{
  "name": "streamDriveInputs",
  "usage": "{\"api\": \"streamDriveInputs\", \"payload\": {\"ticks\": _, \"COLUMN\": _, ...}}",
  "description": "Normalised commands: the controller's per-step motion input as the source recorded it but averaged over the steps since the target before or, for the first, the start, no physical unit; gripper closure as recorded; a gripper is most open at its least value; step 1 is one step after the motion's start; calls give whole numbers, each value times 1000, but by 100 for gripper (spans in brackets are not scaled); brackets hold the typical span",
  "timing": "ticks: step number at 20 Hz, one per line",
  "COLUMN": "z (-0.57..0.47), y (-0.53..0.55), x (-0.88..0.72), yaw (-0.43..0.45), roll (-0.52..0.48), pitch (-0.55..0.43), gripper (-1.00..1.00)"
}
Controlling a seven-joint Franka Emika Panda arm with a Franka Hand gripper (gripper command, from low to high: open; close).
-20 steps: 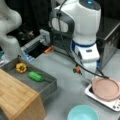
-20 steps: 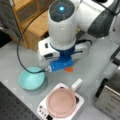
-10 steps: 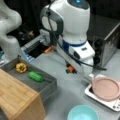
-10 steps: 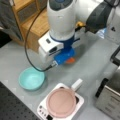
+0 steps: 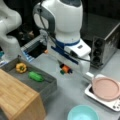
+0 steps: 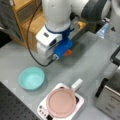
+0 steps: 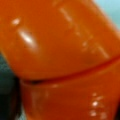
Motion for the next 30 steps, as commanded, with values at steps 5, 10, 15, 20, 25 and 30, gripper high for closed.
{"api": "streamDriveInputs", "payload": {"ticks": 5, "z": 66, "y": -217, "x": -358, "yaw": 193, "roll": 82, "pitch": -91, "gripper": 100}}
{"api": "streamDriveInputs", "payload": {"ticks": 10, "z": -61, "y": -179, "x": -417, "yaw": 164, "roll": 28, "pitch": -124, "gripper": 100}}
{"api": "streamDriveInputs", "payload": {"ticks": 15, "z": -109, "y": -147, "x": -444, "yaw": 120, "roll": -53, "pitch": -197, "gripper": 100}}
{"api": "streamDriveInputs", "payload": {"ticks": 20, "z": -124, "y": -208, "x": -531, "yaw": 101, "roll": -26, "pitch": -166, "gripper": 100}}
{"api": "streamDriveInputs", "payload": {"ticks": 25, "z": -202, "y": -232, "x": -477, "yaw": 117, "roll": -23, "pitch": -228, "gripper": 100}}
{"api": "streamDriveInputs", "payload": {"ticks": 30, "z": -211, "y": -156, "x": -306, "yaw": 165, "roll": -15, "pitch": -265, "gripper": 100}}
